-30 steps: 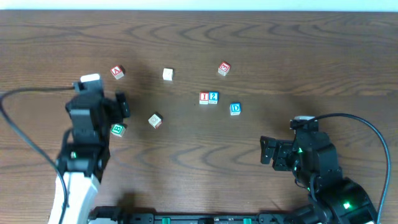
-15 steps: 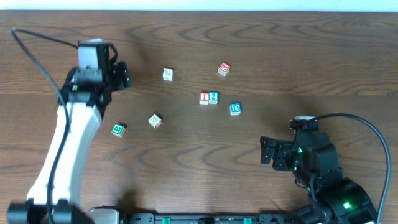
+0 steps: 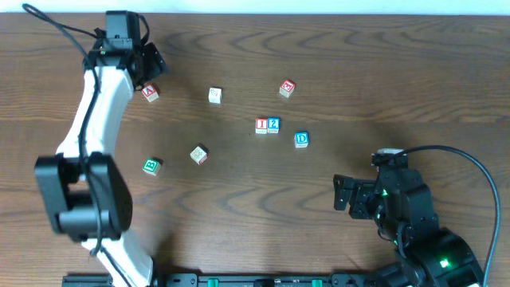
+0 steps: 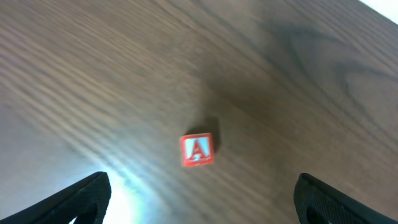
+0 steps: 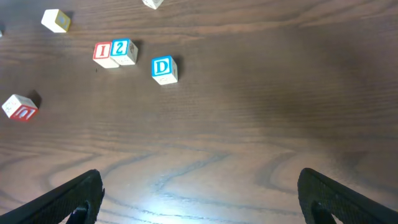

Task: Spell out Ai2
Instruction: 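Reach the left gripper forward to the red 'A' block, then lower the left gripper over the red 'A' block and close on it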

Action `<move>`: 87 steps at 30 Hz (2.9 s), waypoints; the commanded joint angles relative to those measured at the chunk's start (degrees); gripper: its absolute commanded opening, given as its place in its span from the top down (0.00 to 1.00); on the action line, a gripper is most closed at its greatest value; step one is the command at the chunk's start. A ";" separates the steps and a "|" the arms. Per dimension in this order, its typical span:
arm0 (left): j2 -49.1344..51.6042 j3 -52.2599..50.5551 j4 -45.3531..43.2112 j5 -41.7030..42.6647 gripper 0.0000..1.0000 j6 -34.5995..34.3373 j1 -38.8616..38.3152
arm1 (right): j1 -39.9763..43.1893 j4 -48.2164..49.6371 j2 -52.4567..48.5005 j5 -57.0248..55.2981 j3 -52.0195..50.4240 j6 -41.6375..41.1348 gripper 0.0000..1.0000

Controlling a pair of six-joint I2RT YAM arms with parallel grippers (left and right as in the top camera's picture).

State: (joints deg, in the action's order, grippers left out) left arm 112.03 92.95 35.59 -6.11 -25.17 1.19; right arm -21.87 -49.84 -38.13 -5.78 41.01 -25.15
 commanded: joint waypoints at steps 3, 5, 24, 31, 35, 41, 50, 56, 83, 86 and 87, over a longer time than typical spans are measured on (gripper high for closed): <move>6.78 4.24 1.03 4.46 0.05 -4.28 0.35 | 0.48 0.09 0.24 0.00 -0.20 -0.09 0.01; 9.03 4.37 1.18 6.19 0.05 -6.67 1.07 | 0.48 0.09 0.24 0.00 -0.20 -0.09 0.01; 13.11 4.35 2.71 9.97 0.04 -11.21 2.36 | 0.48 0.09 0.24 0.00 -0.20 -0.09 0.01; 13.11 4.35 2.51 10.10 0.05 -11.04 2.54 | 0.48 0.09 0.24 0.00 -0.20 -0.09 0.01; 13.11 4.35 1.66 10.19 0.05 -11.04 2.54 | 0.48 0.09 0.24 0.00 -0.20 -0.09 0.01; 13.11 4.35 1.64 10.16 0.05 -11.04 2.54 | 0.48 0.09 0.24 0.02 -0.20 -0.09 0.01; 13.11 4.33 1.64 8.37 0.23 -11.06 2.54 | 0.48 0.09 0.24 0.00 -0.20 -0.09 0.01; 13.14 4.33 1.77 7.56 0.28 -11.06 2.54 | 0.48 0.09 0.24 0.00 -0.20 -0.09 0.01; 13.31 3.85 3.98 5.46 0.37 -11.74 2.71 | 0.48 0.09 0.24 0.00 -0.20 -0.09 0.01; 13.33 3.74 3.91 5.46 0.38 -11.74 2.71 | 0.48 0.09 0.26 0.00 -0.20 -0.09 0.01; 13.33 3.56 3.56 5.49 0.38 -11.74 2.71 | 0.48 0.09 0.24 0.00 -0.20 -0.09 0.01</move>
State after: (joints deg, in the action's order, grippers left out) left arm 124.75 96.05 39.20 0.84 -36.25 3.55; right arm -21.87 -49.84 -38.13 -5.78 41.01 -25.15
